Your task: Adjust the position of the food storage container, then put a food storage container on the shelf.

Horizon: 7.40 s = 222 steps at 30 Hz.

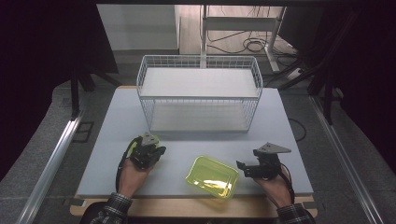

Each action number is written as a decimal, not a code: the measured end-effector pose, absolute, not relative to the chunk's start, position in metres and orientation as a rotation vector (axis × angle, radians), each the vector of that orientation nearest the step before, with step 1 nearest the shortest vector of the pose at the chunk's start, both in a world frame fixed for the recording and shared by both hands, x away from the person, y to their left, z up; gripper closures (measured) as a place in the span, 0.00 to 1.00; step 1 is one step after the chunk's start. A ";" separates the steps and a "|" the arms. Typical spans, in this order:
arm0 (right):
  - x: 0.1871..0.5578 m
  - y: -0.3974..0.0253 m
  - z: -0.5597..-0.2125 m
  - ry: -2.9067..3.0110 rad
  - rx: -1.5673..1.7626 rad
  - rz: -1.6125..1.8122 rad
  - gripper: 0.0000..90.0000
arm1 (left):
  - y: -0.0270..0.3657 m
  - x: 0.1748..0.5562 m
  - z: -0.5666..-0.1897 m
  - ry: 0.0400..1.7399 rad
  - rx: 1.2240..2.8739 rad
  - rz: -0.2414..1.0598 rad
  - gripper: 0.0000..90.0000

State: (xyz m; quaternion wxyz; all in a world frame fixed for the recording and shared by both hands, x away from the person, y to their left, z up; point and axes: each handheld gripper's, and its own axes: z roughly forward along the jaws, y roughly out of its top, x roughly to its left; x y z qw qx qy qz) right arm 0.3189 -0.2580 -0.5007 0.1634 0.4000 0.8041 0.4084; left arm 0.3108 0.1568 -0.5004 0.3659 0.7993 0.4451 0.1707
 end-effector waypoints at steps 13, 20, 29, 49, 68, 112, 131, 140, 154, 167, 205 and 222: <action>0.319 -0.258 -0.501 2.299 1.139 1.162 0.15 | 0.184 0.314 -0.502 1.233 2.004 0.451 1.00; 0.319 -0.258 -0.501 2.302 1.137 1.161 0.16 | 0.198 0.316 -0.503 1.275 1.977 0.462 1.00; 0.315 -0.259 -0.495 2.317 1.115 1.165 0.29 | 0.181 0.300 -0.499 1.165 2.002 0.464 1.00; 0.255 -0.250 -0.484 2.513 1.021 1.184 0.98 | 0.118 0.282 -0.513 0.914 2.110 0.266 1.00; 0.273 -0.230 -0.493 2.535 1.052 1.187 0.98 | 0.103 0.282 -0.521 0.916 2.160 0.193 1.00; 0.286 -0.189 -0.496 2.675 0.920 1.219 0.98 | 0.117 0.299 -0.524 1.022 2.116 0.184 1.00; 0.306 -0.225 -0.472 2.452 0.979 1.236 0.53 | 0.157 0.267 -0.512 0.996 2.046 0.358 0.38; 0.307 -0.248 -0.491 2.404 0.994 1.204 0.14 | 0.152 0.261 -0.522 0.981 2.128 0.436 0.07; 0.312 -0.252 -0.495 2.382 1.044 1.237 0.05 | 0.157 0.259 -0.521 0.953 2.061 0.484 0.01; 0.329 -0.239 -0.490 2.438 1.178 1.345 0.04 | 0.155 0.257 -0.523 0.945 2.109 0.520 0.01; 0.386 -0.211 -0.505 2.643 1.737 1.499 0.89 | 0.151 0.256 -0.525 0.922 2.149 0.557 0.02; 0.386 -0.221 -0.480 2.528 1.700 1.633 0.89 | 0.152 0.256 -0.524 0.935 2.146 0.560 0.02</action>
